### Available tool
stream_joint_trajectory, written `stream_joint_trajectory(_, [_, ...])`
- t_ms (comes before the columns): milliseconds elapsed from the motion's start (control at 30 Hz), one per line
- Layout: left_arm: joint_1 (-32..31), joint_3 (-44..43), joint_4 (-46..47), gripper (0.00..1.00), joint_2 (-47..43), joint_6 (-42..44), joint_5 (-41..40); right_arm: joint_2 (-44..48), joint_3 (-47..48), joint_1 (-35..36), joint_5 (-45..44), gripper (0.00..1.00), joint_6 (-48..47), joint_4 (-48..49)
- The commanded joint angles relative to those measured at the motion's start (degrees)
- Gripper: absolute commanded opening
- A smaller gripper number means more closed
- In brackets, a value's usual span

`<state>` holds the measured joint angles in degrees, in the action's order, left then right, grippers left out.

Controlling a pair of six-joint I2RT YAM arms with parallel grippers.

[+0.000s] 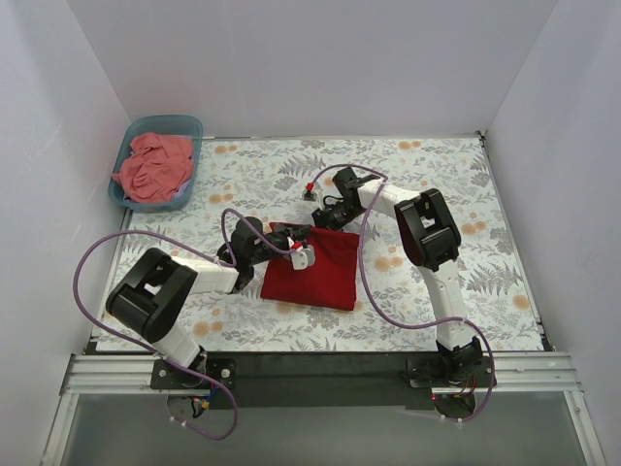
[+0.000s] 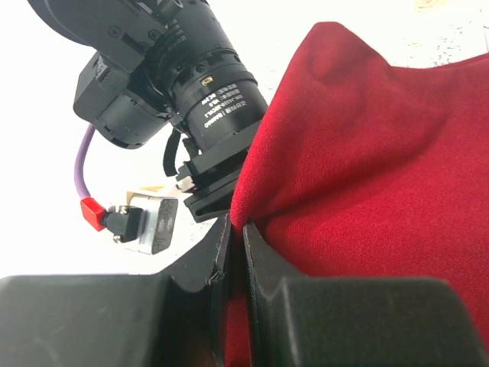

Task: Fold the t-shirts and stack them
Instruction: Fold the tshirt

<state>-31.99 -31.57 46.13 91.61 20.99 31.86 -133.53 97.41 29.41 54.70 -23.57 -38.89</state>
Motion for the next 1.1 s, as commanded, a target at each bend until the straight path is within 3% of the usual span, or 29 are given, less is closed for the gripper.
stream_joint_trajectory(0, [0.4,-1.9,4.7,0.0,-0.6,0.4,-1.8,1.3,0.7,1.0,-4.2,0.14,-1.2,-2.0])
stream_joint_trajectory(133, [0.4,-1.4,8.2,0.0,2.1,1.2,-2.9,2.6,2.0,1.0,-5.8,0.22,-0.8,-2.8])
stream_joint_trajectory(400, [0.5,1.4,15.9,0.0,5.5,2.7,-2.4,6.6,6.8,0.9,-19.8,0.39,-2.7,-5.4])
stream_joint_trajectory(733, [0.4,2.8,22.3,0.0,8.2,4.2,-2.7,7.2,11.6,0.9,-24.5,0.59,-4.5,-7.4])
stream_joint_trajectory(767, [0.3,2.7,22.4,0.04,8.8,4.4,-3.1,7.3,12.1,0.9,-25.2,0.61,-4.6,-7.6])
stream_joint_trajectory(900, [0.4,2.4,23.8,0.4,9.6,4.8,-4.1,8.5,14.0,0.8,-29.6,0.7,-5.9,-7.5])
stream_joint_trajectory(1067, [0.4,-0.7,20.0,0.51,7.3,1.7,-7.3,9.6,17.2,-0.2,-34.1,0.83,-6.7,-7.4])
